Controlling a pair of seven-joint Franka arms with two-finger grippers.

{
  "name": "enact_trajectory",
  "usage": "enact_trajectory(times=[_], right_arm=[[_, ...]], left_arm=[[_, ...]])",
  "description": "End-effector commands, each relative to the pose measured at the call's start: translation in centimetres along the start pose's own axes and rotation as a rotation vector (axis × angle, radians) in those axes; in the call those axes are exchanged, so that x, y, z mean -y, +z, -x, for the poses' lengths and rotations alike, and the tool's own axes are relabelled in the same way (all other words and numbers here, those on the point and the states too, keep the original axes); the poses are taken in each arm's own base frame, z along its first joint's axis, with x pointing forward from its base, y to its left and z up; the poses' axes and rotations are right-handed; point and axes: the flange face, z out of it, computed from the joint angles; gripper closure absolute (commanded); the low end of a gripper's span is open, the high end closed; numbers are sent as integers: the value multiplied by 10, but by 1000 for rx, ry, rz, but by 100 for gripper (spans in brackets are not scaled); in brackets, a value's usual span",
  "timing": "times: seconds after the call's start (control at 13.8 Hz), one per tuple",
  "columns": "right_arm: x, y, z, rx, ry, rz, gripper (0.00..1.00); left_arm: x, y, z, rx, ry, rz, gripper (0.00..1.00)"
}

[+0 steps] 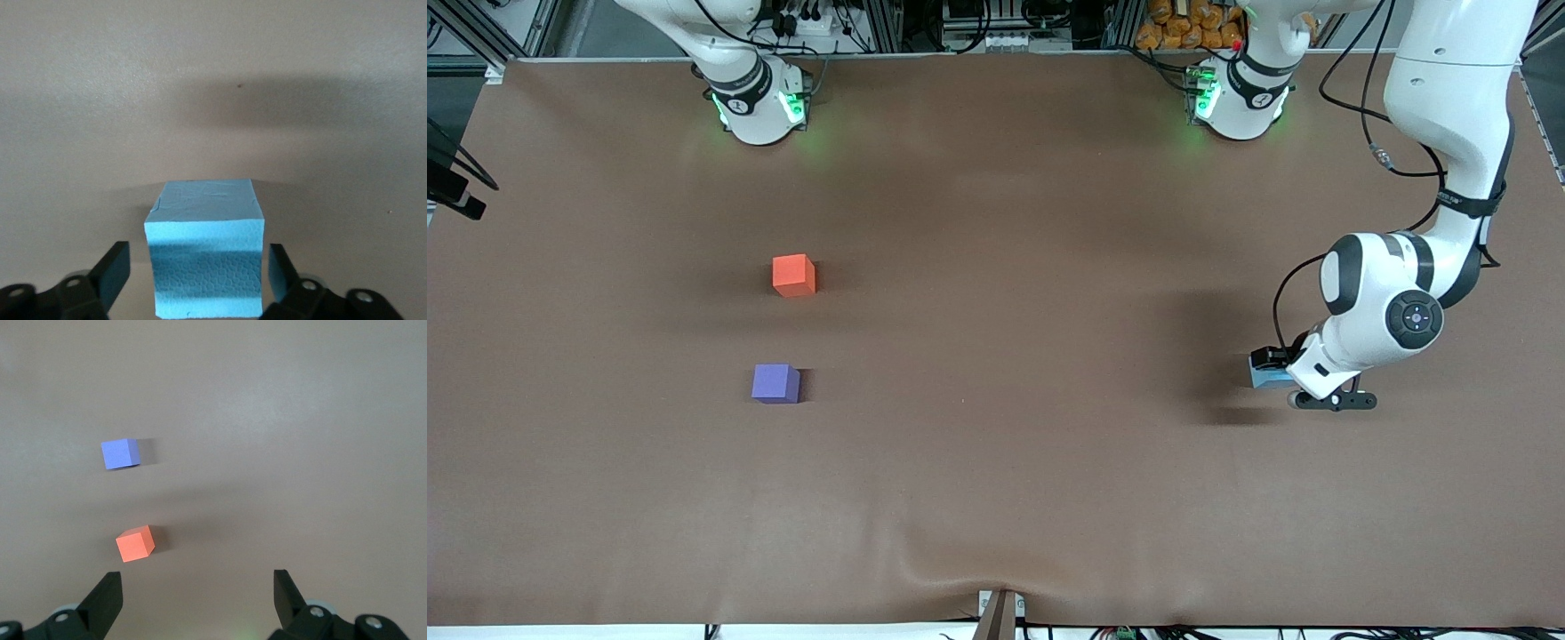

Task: Place blue block between orange and purple blocks
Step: 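Close the left gripper on the light blue cube and lift it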

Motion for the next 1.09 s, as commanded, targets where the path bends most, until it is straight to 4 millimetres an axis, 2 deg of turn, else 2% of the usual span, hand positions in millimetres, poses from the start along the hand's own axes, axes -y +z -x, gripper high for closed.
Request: enact_trajectory(times=[0.0,0.07,0.15,0.29,0.44,0.58,0.73,0.87,1.02], right_arm=[[-5,-5,-2,-10,4,-19,0],[-8,-5,-1,-9,8,-19,0],[-9,-5,-1,-10,12,-19,0],[-11,-2,-7,-16,12,-15,0],[-10,-10,-10,-50,13,-14,0],[-11,-21,-10,-74,16,-7,0],[-15,-30,-10,-96,32,-7,0],[-11,-26,-14,-96,25,-16,0],[2,-13,-23,-73,3,-30,0]], left_arm=[[-5,-5,-1,-3,16,11,87],[-9,-12,-1,-3,24,11,100],[-20,-23,0,-9,41,19,100],[-56,-47,-3,-31,82,40,100],[-100,-70,-9,-60,132,69,100],[-160,-92,-9,-99,196,110,100],[-221,-99,-12,-119,192,140,100],[-286,-99,-7,-127,178,167,100],[-339,-98,-5,-135,153,197,100]])
